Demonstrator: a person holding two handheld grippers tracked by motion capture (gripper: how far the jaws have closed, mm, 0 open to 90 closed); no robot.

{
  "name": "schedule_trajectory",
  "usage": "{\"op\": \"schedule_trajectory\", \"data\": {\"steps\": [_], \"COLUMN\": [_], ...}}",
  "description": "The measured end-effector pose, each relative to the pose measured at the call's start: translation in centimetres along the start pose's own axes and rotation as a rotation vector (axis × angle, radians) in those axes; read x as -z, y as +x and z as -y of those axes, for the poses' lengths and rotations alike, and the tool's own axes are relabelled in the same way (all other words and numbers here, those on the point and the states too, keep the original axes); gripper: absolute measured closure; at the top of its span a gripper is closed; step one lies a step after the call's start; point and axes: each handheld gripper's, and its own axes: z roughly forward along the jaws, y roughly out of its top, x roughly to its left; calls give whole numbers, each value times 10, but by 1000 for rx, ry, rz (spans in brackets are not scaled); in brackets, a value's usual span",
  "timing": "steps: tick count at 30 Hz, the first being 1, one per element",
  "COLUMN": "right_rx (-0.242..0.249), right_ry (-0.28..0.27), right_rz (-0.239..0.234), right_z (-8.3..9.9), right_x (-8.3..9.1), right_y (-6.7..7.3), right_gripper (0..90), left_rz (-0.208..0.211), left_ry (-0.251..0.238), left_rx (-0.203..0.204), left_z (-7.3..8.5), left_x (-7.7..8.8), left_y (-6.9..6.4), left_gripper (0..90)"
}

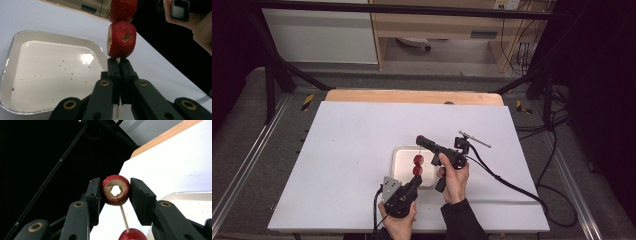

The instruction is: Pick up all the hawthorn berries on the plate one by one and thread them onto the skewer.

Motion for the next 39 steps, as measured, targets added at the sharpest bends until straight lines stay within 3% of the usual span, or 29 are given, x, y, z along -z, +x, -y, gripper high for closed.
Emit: {"op": "schedule_trajectory", "data": {"steps": [4,18,21,22,24,26,32,34,36,39], "right_rx": [-23,32,19,11,-30,-10,54,85,149,213], "right_ry": [8,8,16,20,68,34,33,31,39,80], "right_rz": [-11,-2,-2,-3,-3,-4,15,34,61,102], "right_z": [1,4,3,3,7,9,9,7,4,0], "right_x": [-1,5,5,4,1,1,2,3,6,8], "right_y": [0,4,4,3,-1,-2,-3,-2,-2,-3], "right_gripper": [621,624,624,624,625,625,597,458,409,307], "left_rz": [-5,4,-5,-10,-5,-1,23,19,23,23], "left_ry": [0,13,7,-16,-18,-2,22,26,31,48], "left_rx": [-47,-25,-79,-100,-95,-90,-83,-91,-87,-115], "left_z": [1,-4,-2,-4,-10,-12,-14,-15,-17,-18], "left_x": [-2,-4,-4,-2,0,-1,-5,-3,-2,0], "left_y": [-8,-2,-8,-10,-10,-7,-2,1,5,9], "left_gripper": [885,886,887,887,887,887,885,885,884,884]}}
